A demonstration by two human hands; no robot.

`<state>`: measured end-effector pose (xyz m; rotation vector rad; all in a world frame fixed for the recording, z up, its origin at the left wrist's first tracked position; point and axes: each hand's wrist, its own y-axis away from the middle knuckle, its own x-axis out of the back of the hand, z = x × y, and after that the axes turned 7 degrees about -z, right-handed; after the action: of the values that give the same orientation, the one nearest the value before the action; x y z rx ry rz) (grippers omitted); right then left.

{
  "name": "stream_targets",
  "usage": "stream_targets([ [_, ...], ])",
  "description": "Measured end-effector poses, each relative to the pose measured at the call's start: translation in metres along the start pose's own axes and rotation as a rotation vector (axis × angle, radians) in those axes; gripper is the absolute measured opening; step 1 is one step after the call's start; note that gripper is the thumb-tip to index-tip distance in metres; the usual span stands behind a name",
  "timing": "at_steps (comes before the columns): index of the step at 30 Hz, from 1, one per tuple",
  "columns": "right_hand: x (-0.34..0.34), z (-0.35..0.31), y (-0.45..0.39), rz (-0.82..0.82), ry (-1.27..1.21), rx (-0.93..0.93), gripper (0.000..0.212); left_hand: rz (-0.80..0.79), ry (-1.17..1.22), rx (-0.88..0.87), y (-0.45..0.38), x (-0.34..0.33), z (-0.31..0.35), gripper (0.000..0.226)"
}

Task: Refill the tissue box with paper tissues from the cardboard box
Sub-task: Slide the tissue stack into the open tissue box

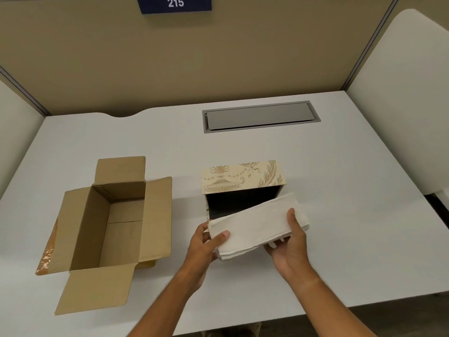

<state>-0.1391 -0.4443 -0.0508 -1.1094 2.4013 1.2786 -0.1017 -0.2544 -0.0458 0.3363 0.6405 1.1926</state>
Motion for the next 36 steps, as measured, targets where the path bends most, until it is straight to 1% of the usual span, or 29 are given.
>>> stream_targets([
  [2,0.012,-0.006,-0.004,0.019,0.033,-0.043,0.045,-0.007,-0.049,0.018,-0.006,0.008,0.003,0.042],
  [4,0.022,-0.011,-0.009,0.018,0.112,-0.075,0.041,-0.019,-0.094,0.047,-0.013,0.013,0.006,0.037],
  [7,0.03,-0.02,-0.013,-0.052,0.284,-0.123,0.031,-0.004,-0.132,0.079,-0.022,0.014,0.009,0.031],
  [9,0.032,-0.025,-0.016,-0.082,0.39,-0.146,0.019,0.012,-0.123,0.1,-0.029,0.013,0.007,0.027],
  [11,0.032,-0.028,-0.02,-0.078,0.48,-0.142,0.012,0.031,-0.114,0.119,-0.035,0.012,0.004,0.029],
  [16,0.026,-0.032,-0.036,-0.056,0.651,-0.111,0.007,0.09,-0.11,0.149,-0.049,0.011,0.001,0.035],
  [18,0.022,-0.034,-0.045,-0.046,0.69,-0.119,0.007,0.111,-0.106,0.161,-0.055,0.011,0.002,0.038],
  [23,0.012,-0.042,-0.066,-0.016,0.747,-0.174,0.009,0.155,-0.084,0.158,-0.069,0.012,0.007,0.038],
  [26,0.007,-0.046,-0.074,-0.026,0.774,-0.209,0.028,0.173,-0.076,0.154,-0.075,0.01,0.011,0.036],
  [28,0.006,-0.047,-0.077,-0.029,0.784,-0.233,0.035,0.182,-0.072,0.155,-0.077,0.009,0.014,0.033],
  [32,0.003,-0.049,-0.08,-0.022,0.806,-0.254,0.034,0.196,-0.091,0.162,-0.08,0.006,0.014,0.031],
  [36,0.003,-0.05,-0.082,-0.012,0.838,-0.259,0.031,0.235,-0.151,0.189,-0.086,0.008,0.007,0.035],
])
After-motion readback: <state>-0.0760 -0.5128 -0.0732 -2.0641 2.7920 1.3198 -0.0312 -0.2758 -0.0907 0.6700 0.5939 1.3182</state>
